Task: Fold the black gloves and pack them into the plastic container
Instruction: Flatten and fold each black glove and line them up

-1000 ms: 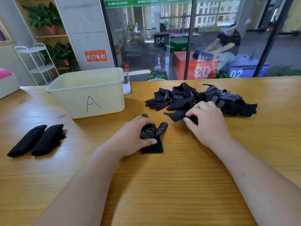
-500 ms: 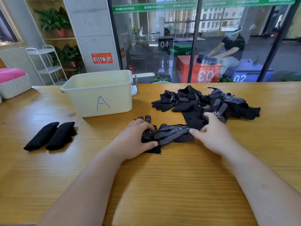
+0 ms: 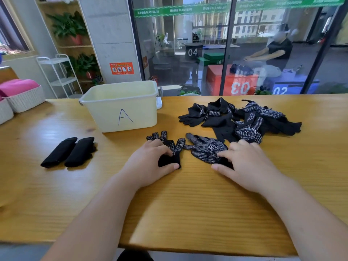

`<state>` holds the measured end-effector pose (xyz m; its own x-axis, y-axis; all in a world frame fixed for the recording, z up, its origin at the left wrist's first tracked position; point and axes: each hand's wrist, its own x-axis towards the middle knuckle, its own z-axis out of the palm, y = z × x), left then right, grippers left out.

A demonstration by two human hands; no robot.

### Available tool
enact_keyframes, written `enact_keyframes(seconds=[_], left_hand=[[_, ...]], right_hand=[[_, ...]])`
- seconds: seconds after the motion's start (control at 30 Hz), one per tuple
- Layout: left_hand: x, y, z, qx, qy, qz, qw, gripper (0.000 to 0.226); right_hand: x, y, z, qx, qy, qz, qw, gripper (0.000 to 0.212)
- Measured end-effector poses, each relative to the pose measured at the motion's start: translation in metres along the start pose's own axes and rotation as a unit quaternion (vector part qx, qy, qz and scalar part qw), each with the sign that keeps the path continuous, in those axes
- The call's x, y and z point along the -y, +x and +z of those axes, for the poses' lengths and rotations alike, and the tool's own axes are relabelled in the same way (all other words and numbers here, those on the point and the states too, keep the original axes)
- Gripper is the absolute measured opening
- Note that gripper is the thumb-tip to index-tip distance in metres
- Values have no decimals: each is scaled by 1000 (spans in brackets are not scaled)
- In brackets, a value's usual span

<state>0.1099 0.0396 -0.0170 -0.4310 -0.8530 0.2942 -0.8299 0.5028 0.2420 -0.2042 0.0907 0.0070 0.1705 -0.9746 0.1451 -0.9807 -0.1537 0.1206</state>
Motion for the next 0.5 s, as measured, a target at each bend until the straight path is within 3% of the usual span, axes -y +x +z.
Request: enact_keyframes(seconds=[0.1, 0.23, 0.33, 0.5], left_hand=[[3, -13, -3, 5, -14, 0, 1000, 54], [-1, -21, -8, -13, -11, 6, 1000, 24], [-3, -21, -9, -35, 23, 4, 999, 15], [-19, -7, -52, -101, -71, -95, 988, 20]], right_hand=[[13, -12, 1, -9, 61, -31, 998, 81], [19, -23, 3, -12, 115, -79, 990, 72], [20, -26, 3, -19, 109, -81, 991, 72], [23, -31, 2, 4, 101, -100, 990, 89]])
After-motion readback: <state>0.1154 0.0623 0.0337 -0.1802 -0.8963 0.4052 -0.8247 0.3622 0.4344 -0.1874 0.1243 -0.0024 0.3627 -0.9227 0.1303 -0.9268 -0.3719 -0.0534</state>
